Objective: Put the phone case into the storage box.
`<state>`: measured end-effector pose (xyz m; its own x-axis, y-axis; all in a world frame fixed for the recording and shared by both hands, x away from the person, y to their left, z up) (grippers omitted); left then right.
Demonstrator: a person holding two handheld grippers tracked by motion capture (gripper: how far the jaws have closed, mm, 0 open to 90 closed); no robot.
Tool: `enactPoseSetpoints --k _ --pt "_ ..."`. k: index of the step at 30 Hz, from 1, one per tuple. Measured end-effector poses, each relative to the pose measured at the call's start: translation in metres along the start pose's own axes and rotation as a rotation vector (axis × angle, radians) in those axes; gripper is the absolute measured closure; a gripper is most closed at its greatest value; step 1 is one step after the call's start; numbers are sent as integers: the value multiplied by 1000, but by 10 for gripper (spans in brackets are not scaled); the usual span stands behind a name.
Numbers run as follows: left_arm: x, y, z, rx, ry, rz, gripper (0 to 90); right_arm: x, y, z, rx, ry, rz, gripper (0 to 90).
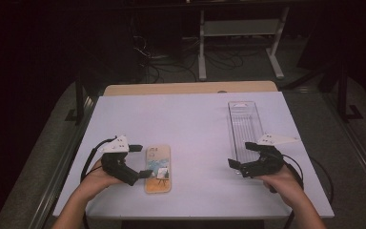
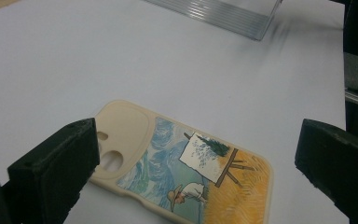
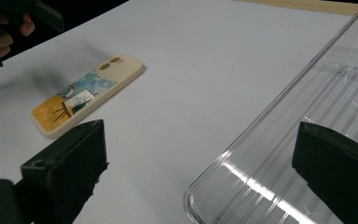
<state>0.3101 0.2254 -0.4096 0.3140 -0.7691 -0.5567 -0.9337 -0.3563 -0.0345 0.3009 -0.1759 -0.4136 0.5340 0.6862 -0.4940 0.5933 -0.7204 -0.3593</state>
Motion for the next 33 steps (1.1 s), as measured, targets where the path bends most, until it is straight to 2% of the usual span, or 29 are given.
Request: enactPoseSetpoints --k 11,15,16,19,24,30,31,32,33 --pt "11 3 -11 -4 12 19 0 0 -1 1 -1 -6 -3 24" --pt "16 3 -16 9 12 22 0 0 -1 1 -1 -8 -6 22" --pt "17 4 -17 0 16 23 0 0 -1 1 -2 -7 -7 22" --pt "20 4 -20 16 11 32 0 0 -1 0 -5 4 -14 22" --pt "25 6 -24 19 10 50 0 -1 -2 -3 3 19 -26 23" --pt "30 7 -28 30 10 57 0 -1 3 -6 12 39 -15 24" --pt "31 8 -28 21 10 59 0 -1 3 -6 19 36 -16 24" --pt "32 7 -28 35 3 61 0 -1 3 -5 15 33 -15 23" --pt "33 9 -29 24 7 63 0 0 4 -5 9 32 -13 20"
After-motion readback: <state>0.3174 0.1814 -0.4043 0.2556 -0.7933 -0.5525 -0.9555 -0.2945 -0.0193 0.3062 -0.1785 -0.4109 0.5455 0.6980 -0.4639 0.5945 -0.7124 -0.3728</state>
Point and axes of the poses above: each handheld gripper's, and its own axes: x roughly forward along the jaws, z roughly out of its underside, y roughly to its right, the point moved 3 cm from there along x, roughly forward along the jaws, and after that the axes turned 9 degrees about x, right-handed, at the moved point
